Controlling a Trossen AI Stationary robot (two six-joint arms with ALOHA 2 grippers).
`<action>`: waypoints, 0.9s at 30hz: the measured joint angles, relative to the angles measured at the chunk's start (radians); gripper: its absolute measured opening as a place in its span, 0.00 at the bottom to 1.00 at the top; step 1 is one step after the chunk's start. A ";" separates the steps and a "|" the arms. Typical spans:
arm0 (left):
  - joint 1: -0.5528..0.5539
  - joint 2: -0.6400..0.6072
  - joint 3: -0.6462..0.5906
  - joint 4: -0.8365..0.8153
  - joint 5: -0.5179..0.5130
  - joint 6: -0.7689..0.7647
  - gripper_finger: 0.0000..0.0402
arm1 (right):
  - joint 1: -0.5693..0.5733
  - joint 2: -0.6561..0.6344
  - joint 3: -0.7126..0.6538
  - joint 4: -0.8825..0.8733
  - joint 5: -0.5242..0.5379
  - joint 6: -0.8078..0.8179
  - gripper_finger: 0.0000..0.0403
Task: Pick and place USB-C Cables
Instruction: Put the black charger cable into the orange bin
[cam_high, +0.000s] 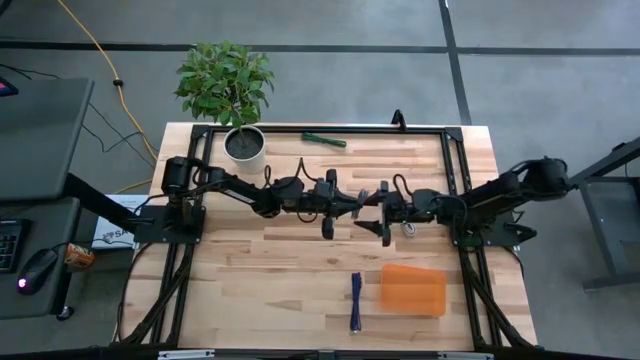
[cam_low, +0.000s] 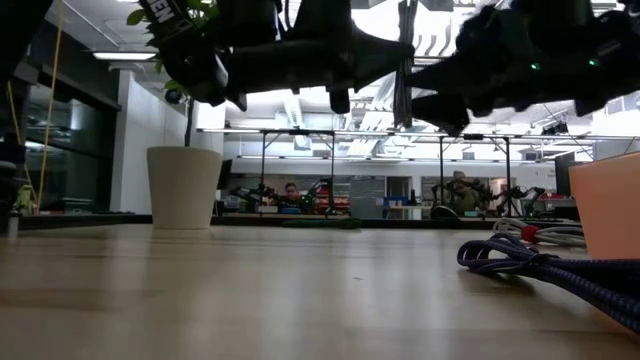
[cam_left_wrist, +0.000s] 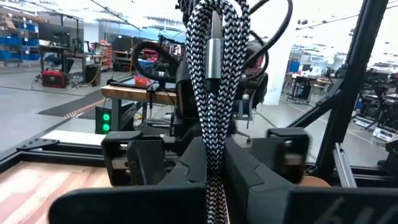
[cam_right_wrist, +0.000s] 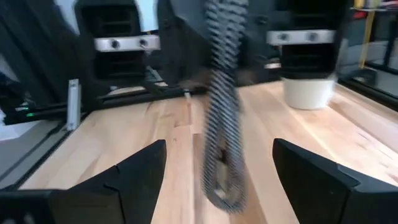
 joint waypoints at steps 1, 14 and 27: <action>0.000 0.000 0.000 -0.003 0.000 0.001 0.00 | 0.000 0.013 0.013 0.000 -0.004 -0.008 0.71; -0.002 0.000 0.000 -0.004 0.021 -0.017 0.00 | -0.023 0.069 0.049 -0.001 0.007 -0.013 0.48; 0.000 0.000 0.000 -0.021 0.019 -0.010 0.18 | -0.023 0.063 0.050 -0.021 0.000 -0.013 0.05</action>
